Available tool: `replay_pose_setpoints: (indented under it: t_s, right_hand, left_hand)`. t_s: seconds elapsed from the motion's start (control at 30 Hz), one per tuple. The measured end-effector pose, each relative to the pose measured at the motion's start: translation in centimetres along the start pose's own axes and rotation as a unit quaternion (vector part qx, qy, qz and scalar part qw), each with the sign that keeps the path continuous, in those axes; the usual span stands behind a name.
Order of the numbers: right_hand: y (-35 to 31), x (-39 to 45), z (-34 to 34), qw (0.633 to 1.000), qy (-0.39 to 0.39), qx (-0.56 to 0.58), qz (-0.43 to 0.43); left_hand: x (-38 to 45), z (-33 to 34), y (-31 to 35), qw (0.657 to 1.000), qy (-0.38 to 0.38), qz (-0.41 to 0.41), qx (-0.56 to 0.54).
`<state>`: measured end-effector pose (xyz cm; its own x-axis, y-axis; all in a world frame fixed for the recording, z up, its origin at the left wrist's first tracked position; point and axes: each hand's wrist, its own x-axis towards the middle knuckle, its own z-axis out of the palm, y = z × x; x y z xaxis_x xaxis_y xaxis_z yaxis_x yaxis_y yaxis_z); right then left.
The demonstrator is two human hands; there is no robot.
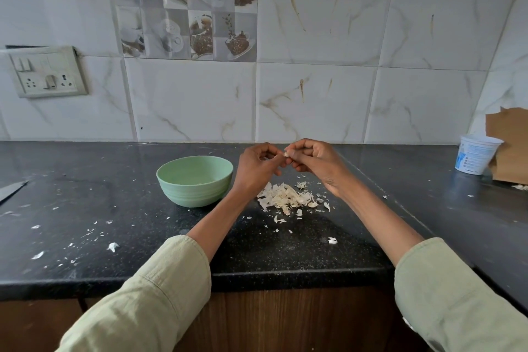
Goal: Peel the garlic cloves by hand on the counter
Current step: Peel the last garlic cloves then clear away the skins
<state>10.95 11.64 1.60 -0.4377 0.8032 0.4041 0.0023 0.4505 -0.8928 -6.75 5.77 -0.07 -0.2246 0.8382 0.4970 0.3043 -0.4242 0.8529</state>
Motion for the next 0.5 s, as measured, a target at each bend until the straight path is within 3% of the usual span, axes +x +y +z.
replay_pose_setpoints:
  t_s: [0.5]
  right_hand:
    - [-1.0, -0.6, 0.2, 0.996, 0.021, -0.073, -0.038]
  left_hand:
    - [0.1, 0.0, 0.0, 1.0, 0.004, -0.003, 0.03]
